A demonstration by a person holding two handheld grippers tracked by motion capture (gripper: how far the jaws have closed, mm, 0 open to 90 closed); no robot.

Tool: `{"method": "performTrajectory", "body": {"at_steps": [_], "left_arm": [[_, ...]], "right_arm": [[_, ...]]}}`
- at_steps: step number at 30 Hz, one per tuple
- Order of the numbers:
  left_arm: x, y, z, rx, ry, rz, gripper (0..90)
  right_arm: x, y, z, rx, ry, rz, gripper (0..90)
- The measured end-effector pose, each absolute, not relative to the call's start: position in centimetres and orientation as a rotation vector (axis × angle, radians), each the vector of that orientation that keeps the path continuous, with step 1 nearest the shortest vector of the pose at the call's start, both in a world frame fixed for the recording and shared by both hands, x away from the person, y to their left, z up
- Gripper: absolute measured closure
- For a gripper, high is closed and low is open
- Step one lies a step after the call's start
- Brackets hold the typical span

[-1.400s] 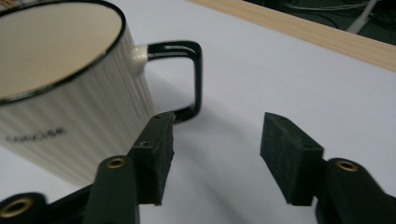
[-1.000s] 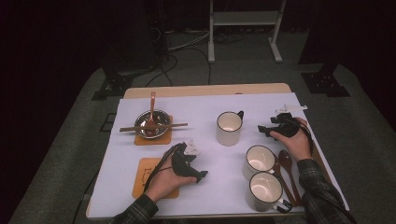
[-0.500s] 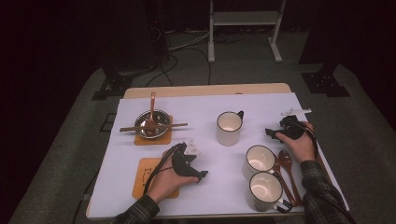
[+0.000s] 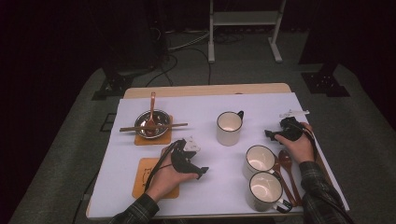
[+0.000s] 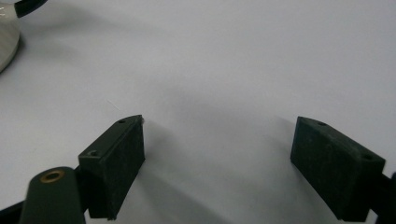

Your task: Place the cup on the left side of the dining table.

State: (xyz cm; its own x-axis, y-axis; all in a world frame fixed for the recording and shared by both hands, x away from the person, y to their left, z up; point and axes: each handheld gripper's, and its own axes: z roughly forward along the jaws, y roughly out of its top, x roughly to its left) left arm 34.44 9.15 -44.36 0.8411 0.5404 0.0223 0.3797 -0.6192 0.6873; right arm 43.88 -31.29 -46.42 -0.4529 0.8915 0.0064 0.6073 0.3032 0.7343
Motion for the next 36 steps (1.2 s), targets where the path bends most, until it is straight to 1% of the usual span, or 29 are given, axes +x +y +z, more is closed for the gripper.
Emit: {"method": "performTrajectory", "body": {"at_steps": [8,20,30,36], "left_arm": [[35.8,8.8,-42.8,2.247,0.677,0.313,6.0],[39.1,7.0,-41.6,2.141,0.673,0.325,6.0],[41.5,4.7,-41.9,2.089,0.643,0.34,6.0],[42.6,3.5,-42.2,2.063,0.616,0.315,5.8]], "right_arm": [[43.9,-31.3,-46.4,1.341,2.172,0.957,16.0],[43.9,-31.3,-46.4,1.345,2.172,0.961,15.9],[43.9,-31.3,-46.4,1.345,2.171,0.963,16.0],[43.9,-31.3,-46.4,1.346,2.171,0.964,16.0]]}}
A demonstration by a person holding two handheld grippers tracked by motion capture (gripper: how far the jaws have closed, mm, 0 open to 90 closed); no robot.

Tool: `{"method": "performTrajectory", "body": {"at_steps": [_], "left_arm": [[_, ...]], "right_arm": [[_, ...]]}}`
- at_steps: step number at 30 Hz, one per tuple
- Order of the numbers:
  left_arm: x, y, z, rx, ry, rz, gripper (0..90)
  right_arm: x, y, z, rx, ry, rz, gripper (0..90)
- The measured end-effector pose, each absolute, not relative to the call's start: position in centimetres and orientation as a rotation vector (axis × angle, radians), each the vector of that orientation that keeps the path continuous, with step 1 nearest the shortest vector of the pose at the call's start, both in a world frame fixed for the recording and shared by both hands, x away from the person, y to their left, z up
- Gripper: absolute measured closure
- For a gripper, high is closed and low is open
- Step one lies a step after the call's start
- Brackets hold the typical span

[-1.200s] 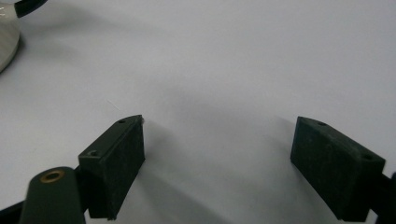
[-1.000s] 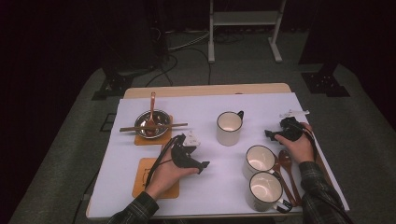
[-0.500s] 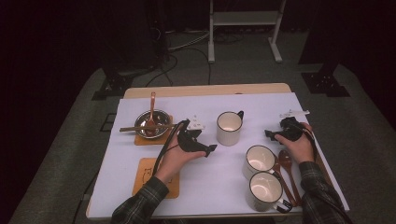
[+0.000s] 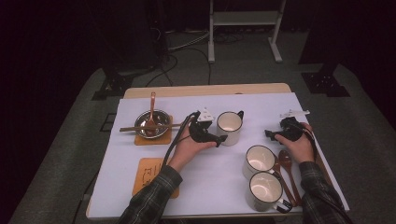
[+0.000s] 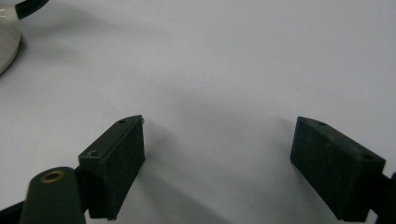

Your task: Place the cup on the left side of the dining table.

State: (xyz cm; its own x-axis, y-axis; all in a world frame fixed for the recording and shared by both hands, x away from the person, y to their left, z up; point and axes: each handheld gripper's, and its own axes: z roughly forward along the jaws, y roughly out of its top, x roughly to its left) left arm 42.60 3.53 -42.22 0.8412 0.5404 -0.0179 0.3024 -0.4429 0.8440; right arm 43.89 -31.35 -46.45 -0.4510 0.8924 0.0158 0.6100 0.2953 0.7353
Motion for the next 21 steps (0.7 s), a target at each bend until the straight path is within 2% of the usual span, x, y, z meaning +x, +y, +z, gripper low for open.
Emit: {"method": "performTrajectory", "body": {"at_steps": [21], "left_arm": [[44.1,0.2,-43.4,1.974,0.571,0.317,1.9]], "right_arm": [[43.9,-31.4,-46.5,1.345,2.171,0.966,16.0]]}}
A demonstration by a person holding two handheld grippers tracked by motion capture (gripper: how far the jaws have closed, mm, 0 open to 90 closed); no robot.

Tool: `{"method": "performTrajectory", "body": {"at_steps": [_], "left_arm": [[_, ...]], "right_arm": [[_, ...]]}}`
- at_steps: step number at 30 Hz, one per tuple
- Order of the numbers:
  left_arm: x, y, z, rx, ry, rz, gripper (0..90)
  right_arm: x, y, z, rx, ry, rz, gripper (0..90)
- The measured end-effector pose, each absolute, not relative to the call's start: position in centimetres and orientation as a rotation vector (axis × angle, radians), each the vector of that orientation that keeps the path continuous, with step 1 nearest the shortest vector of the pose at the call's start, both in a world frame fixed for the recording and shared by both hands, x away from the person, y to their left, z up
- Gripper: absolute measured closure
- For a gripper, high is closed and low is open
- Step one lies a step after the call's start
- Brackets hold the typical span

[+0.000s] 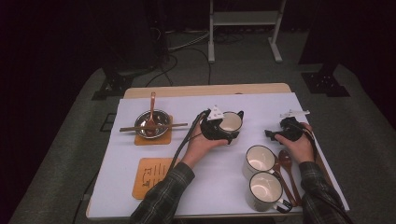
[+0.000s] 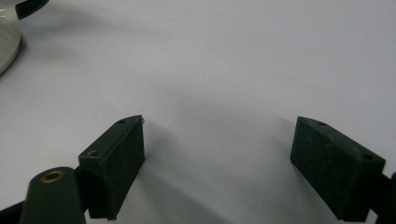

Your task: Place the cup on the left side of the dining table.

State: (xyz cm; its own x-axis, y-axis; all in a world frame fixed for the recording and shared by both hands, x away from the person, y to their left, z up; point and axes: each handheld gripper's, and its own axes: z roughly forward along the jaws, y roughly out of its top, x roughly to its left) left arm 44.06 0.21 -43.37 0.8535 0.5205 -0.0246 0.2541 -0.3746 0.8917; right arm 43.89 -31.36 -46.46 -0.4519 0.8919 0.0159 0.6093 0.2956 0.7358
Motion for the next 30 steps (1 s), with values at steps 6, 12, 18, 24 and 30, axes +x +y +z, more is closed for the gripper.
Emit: {"method": "performTrajectory", "body": {"at_steps": [6,12,18,24,30], "left_arm": [[44.4,-0.1,-43.8,1.961,0.555,0.313,1.7],[44.5,-0.5,-44.0,1.973,0.548,0.328,2.4],[44.6,-0.6,-43.7,2.009,0.545,0.325,3.1],[44.7,-0.8,-43.3,2.037,0.555,0.319,3.2],[44.6,-0.9,-43.2,2.046,0.572,0.32,3.2]], "right_arm": [[43.9,-31.4,-46.5,1.345,2.172,0.967,16.0],[43.9,-31.4,-46.5,1.346,2.171,0.967,15.9],[43.9,-31.4,-46.5,1.347,2.172,0.967,16.0],[43.9,-31.4,-46.5,1.345,2.171,0.966,15.9],[43.9,-31.4,-46.5,1.346,2.17,0.967,16.0]]}}
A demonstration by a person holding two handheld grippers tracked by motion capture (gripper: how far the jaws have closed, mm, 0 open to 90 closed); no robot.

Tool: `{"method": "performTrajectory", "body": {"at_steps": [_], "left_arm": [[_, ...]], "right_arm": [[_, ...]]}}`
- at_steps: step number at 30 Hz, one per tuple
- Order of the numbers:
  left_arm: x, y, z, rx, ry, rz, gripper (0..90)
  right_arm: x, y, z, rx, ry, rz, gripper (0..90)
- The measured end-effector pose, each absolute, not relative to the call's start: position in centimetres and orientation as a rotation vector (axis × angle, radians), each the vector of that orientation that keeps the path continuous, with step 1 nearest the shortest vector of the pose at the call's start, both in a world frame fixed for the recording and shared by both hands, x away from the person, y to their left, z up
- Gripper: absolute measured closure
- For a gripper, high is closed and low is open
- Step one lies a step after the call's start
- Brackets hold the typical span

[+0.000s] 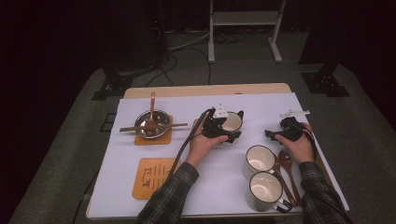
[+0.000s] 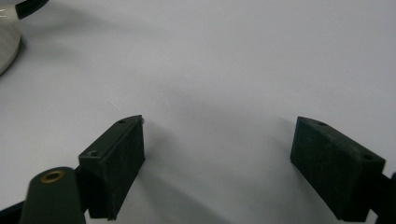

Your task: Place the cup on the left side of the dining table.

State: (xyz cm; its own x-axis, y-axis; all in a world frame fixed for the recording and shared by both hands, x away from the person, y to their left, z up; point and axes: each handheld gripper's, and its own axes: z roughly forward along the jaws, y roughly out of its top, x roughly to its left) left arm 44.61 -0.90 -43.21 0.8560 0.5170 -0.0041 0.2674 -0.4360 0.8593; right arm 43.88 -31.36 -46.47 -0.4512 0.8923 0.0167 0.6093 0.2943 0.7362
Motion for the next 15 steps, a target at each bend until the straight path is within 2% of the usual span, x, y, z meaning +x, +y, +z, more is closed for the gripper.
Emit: {"method": "performTrajectory", "body": {"at_steps": [15], "left_arm": [[44.51,-1.1,-42.61,2.072,0.635,0.311,3.2]], "right_arm": [[43.87,-31.35,-46.47,1.344,2.17,0.966,16.0]]}}
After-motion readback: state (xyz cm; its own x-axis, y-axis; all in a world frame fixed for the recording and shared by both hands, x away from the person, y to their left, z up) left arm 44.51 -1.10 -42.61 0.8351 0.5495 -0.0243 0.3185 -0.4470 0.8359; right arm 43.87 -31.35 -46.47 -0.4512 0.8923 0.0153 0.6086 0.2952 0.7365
